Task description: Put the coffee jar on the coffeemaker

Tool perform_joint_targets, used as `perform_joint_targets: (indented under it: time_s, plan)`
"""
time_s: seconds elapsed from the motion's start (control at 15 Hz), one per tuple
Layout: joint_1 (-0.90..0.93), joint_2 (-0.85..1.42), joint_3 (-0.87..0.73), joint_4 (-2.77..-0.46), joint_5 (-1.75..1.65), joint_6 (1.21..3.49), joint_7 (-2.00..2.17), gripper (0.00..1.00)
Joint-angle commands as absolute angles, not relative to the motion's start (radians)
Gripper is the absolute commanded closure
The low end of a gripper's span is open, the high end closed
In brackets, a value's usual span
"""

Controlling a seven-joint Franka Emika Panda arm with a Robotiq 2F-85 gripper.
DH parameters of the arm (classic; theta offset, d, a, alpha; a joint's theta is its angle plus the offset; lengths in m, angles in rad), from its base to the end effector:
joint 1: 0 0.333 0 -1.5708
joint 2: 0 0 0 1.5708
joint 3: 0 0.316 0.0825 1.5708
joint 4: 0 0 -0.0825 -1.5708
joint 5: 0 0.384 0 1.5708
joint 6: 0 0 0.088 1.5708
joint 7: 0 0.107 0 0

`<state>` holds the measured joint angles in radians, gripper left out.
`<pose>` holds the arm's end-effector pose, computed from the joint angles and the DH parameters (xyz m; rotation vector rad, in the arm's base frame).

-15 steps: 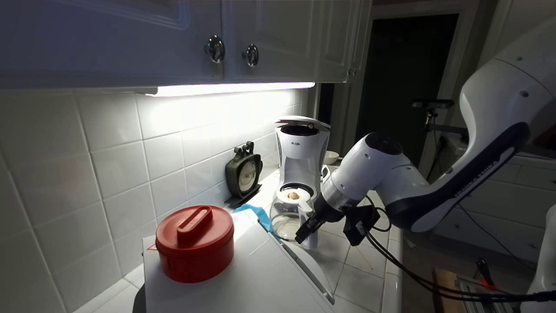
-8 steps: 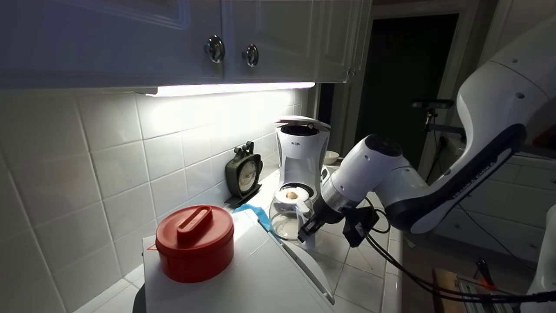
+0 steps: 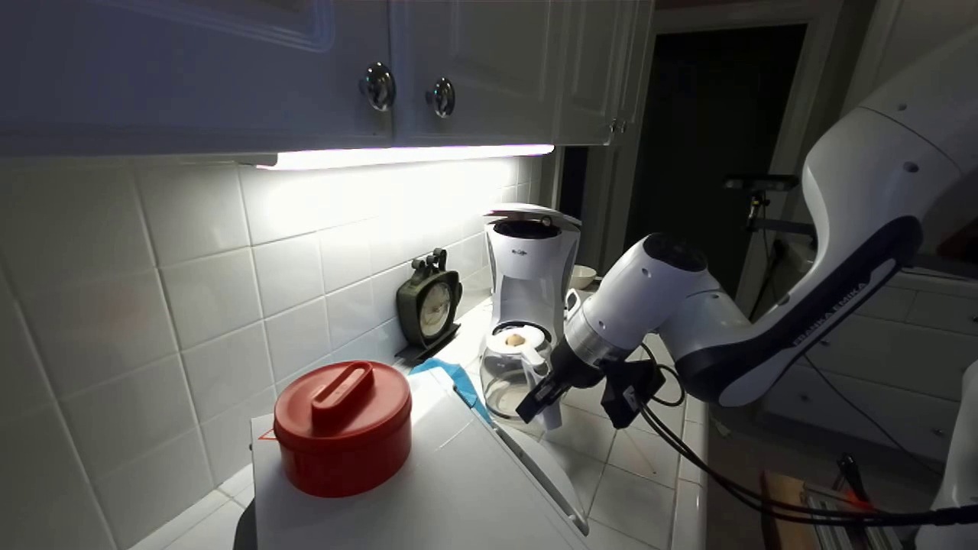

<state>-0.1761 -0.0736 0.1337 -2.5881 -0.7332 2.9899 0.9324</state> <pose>0.4652 0.0275 0.3254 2.9447 -0.4026 0.7912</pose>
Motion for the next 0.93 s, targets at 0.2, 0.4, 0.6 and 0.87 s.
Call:
perform_joint_targets:
  time_s: [0.2, 0.4, 0.6, 0.87]
  plan:
    - [-0.217, -0.134, 0.145, -2.584, -0.877, 2.95, 1.024, 1.0]
    - [-0.233, -0.164, 0.163, -2.574, -0.968, 2.912, 1.1, 1.0]
    - [-0.241, -0.181, 0.185, -2.566, -1.054, 2.859, 1.189, 1.0]
    - [-0.239, -0.194, 0.211, -2.557, -1.137, 2.779, 1.303, 1.0]
